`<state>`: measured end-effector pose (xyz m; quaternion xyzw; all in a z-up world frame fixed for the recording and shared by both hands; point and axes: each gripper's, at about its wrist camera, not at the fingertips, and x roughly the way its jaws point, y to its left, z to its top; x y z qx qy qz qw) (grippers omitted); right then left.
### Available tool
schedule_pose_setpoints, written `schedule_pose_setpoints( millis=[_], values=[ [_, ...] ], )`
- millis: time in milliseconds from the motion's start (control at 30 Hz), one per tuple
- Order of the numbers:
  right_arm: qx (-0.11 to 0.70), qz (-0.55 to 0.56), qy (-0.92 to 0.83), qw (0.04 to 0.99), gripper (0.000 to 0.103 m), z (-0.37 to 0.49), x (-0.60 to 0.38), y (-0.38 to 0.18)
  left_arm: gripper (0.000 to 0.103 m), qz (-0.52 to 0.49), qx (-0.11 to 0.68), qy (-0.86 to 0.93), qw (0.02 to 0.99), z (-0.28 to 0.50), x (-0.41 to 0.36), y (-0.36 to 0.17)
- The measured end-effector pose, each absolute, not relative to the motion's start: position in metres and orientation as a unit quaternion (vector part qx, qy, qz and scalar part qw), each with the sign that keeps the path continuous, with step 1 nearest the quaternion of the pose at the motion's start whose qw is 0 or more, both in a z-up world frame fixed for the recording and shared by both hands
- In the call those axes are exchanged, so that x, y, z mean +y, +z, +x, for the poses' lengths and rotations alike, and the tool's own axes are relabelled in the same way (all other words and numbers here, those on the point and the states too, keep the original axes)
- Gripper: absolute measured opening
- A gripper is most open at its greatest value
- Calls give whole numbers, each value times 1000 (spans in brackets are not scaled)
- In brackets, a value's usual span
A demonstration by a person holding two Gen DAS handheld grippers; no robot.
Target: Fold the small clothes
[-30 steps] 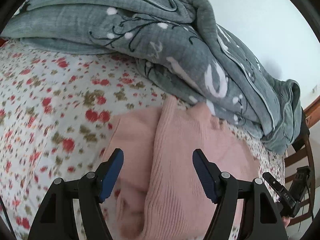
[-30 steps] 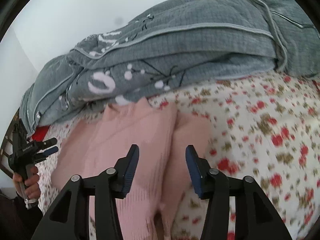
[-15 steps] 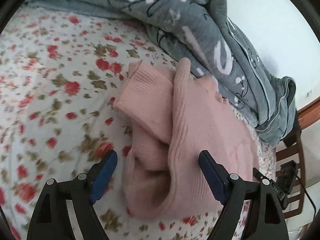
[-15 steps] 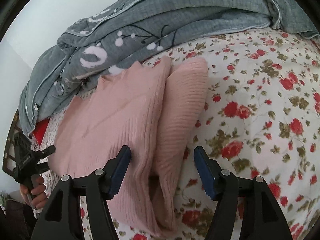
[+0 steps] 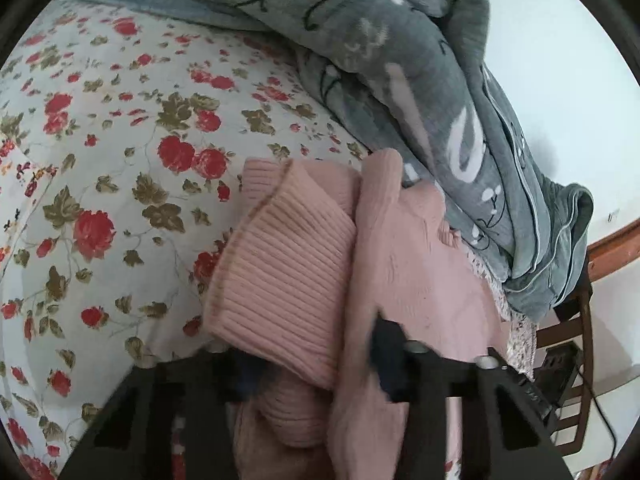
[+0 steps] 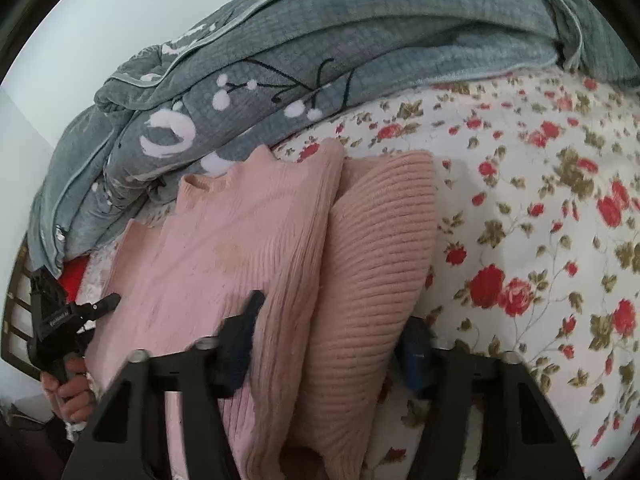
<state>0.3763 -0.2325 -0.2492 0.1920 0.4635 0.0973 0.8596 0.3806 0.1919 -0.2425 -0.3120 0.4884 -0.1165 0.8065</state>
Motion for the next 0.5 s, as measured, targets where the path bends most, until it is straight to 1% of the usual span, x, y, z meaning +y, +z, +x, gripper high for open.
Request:
schedule_pose_setpoints(
  millis=[33,67,133,267,500],
  values=[
    [466,201,114,854,28,377,-233,-250,25,-319,489,-122,803,381,192,-241],
    [465,212,115,852,25,378,-236,-249,25,-321,488,-122,802,380,191,-240],
    [462,226,121,849,23,377,-241,-246,23,-314,488,-114,807,375,187,-231],
    [442,246,145,850,22,364,-246,-223,22,-307,475,-121,816,357,181,-210],
    [436,221,156,858,22,318,-243,-194,22,-288,479,-135,818,300,167,-189]
  ],
)
